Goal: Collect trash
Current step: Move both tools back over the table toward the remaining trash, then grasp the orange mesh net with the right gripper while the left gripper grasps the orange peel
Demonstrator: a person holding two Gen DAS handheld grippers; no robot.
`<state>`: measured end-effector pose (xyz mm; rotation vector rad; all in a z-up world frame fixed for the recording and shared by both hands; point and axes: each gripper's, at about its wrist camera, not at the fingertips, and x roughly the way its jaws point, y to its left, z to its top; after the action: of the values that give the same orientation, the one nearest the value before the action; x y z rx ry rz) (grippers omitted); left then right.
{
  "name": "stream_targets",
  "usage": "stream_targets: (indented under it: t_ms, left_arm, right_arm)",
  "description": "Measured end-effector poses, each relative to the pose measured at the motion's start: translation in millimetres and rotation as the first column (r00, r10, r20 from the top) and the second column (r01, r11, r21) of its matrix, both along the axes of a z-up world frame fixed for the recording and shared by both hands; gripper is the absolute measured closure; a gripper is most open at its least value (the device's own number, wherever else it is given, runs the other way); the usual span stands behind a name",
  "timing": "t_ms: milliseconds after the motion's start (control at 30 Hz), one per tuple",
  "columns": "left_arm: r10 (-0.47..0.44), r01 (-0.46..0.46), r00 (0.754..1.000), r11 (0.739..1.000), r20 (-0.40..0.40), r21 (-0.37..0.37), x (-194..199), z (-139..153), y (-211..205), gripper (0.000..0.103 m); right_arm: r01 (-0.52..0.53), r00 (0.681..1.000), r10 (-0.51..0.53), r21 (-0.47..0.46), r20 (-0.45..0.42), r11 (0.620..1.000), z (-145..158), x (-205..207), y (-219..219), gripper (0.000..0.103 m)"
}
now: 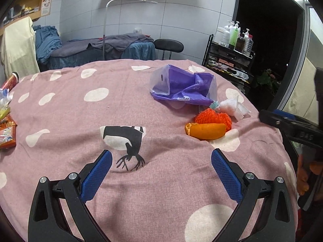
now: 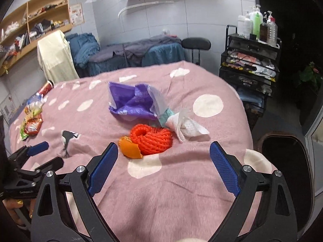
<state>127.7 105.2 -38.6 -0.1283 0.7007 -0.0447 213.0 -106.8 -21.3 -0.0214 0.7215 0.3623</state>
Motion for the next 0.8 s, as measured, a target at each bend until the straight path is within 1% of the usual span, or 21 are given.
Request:
stream_targets:
  t_ms: [133, 233, 433, 500, 567, 600, 633, 700, 733, 767, 800]
  left_arm:
    - [-0.016, 0.015, 1.0, 1.0, -0.009, -0.016, 4.9, -1.1, -2.0, 0.006]
    - [-0.035, 0.034, 0.999, 0.999, -0.023, -0.025, 9.8, -0.9, -6.5, 0.006]
    - [-0.071, 0.07, 0.997, 0.997, -0.04, -0.008, 15.5, -4.3, -20.3, 0.006]
    - [-0.083, 0.083, 0.996, 0.997, -0.045, -0.007, 16.7, -5.3, -24.4, 0.006]
    - [-0.095, 0.095, 0.994, 0.995, -0.053, 0.004, 19.0, -6.2, -29.5, 0.006]
    - [-0.102, 0.103, 0.993, 0.995, -0.058, 0.009, 20.5, -6.5, -31.9, 0.006]
    - [-0.107, 0.108, 0.992, 0.994, -0.062, 0.012, 21.8, -6.6, -33.8, 0.006]
    - [-0.12, 0.121, 0.99, 0.992, -0.072, 0.021, 25.3, -7.3, -38.9, 0.006]
    - [-0.125, 0.127, 0.989, 0.992, -0.076, 0.025, 27.1, -7.7, -41.3, 0.006]
    - [-0.132, 0.135, 0.988, 0.99, -0.082, 0.032, 29.5, -7.9, -44.2, 0.006]
    - [-0.137, 0.141, 0.987, 0.989, -0.087, 0.04, 31.6, -8.3, -46.9, 0.006]
  right_arm:
    - [-0.062, 0.996, 0.061, -0.015, -0.069, 0.998, -12.3, 20.1, 13.6, 0.013]
    - [-0.077, 0.993, 0.072, -0.054, -0.093, 0.996, -22.1, 32.2, 21.5, 0.019]
    - [-0.121, 0.981, 0.11, -0.061, -0.158, 0.991, -32.8, 57.8, 35.1, 0.028]
    - [-0.133, 0.972, 0.117, -0.063, -0.206, 0.989, -40.1, 68.6, 40.7, 0.032]
    - [-0.131, 0.964, 0.113, -0.062, -0.241, 0.989, -45.2, 76.2, 43.3, 0.046]
    - [-0.138, 0.957, 0.122, -0.044, -0.264, 0.989, -49.5, 80.7, 43.7, 0.053]
    - [-0.142, 0.953, 0.128, -0.03, -0.274, 0.989, -50.9, 82.1, 43.0, 0.065]
    - [-0.138, 0.954, 0.132, -0.002, -0.268, 0.99, -51.6, 82.1, 39.2, 0.076]
    - [-0.138, 0.956, 0.139, 0.021, -0.258, 0.99, -50.6, 81.2, 36.6, 0.089]
    - [-0.139, 0.958, 0.148, 0.052, -0.244, 0.989, -47.1, 78.3, 32.3, 0.09]
    - [-0.139, 0.96, 0.15, 0.064, -0.236, 0.988, -46.8, 77.3, 31.3, 0.09]
